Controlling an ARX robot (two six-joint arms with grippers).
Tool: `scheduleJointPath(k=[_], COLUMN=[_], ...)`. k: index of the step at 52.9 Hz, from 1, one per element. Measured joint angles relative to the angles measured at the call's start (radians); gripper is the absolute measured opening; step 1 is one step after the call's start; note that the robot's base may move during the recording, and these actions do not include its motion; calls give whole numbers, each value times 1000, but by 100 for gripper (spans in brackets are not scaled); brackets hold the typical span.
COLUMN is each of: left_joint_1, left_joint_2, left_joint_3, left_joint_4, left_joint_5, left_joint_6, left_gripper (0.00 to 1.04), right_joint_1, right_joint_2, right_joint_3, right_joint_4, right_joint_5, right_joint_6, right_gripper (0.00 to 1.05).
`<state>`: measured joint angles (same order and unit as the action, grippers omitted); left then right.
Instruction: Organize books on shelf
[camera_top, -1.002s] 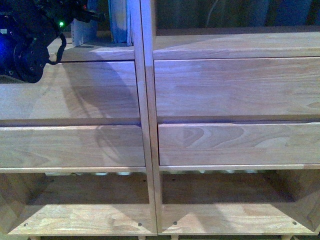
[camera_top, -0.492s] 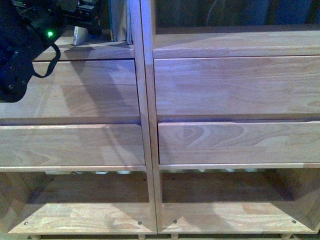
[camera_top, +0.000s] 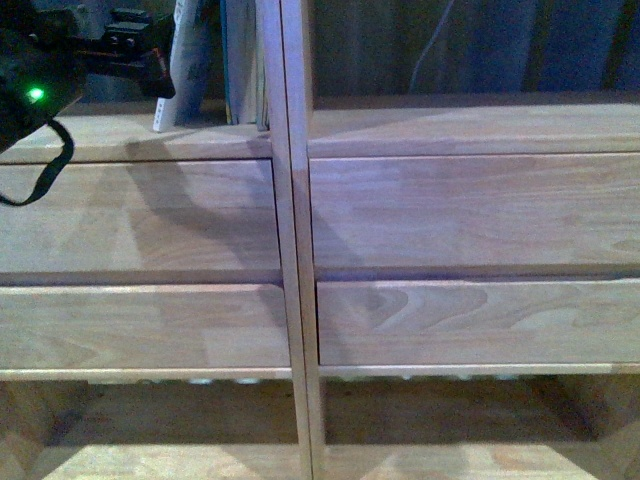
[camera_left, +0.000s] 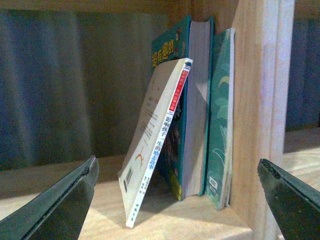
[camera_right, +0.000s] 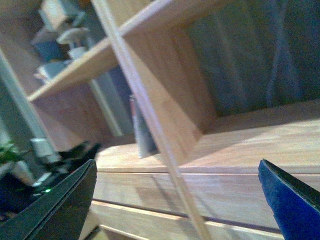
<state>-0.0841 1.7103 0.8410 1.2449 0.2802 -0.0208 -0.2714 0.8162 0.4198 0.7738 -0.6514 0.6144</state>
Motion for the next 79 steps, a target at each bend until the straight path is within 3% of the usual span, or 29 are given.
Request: scheduleJointPath(k=[10,20,29,36,40,45,50,69,72,79], left_joint_1=[39,93,112,109,108,88,88,86,86,86], left_joint_2=[-256,-499,-740,-811,-813,-890,-940,-1084,-1106,-1160], left_joint_3=[-194,-348,-488,-517,-517,-497,-522,-675,-691,-726], left_joint_4=[-137,-229,-386,-402,-410,-678,-780,-785,-790,-811], left_joint_5=[-19,27,64,71,57,-181,-278,-280,-280,-280], left_joint_6=[-64,-112,-134,-134,-126,-51,-23,6,5,10], left_gripper=[98,98,98,98,98,83,69,10,2,3], right_joint_1=[11,120,210,228,256,266,267,269,269,269], right_joint_2=[23,35,39,32,-8,-58,-92,-231,-253,-306], right_joint_3=[3,-35,-58,-60,-49,-84,-132,-274,-287,-320], right_joint_4=[-174,-157,-95,-91,-247,-345,-344,-343,-348,-370], right_joint_5=[175,330,447,456,588,642,651,648,649,649], right_joint_6=[-291,-542,-617,-637,-629,-627,-626,-627,-624,-623], right_gripper=[98,98,98,98,88,73,59,2,3,3])
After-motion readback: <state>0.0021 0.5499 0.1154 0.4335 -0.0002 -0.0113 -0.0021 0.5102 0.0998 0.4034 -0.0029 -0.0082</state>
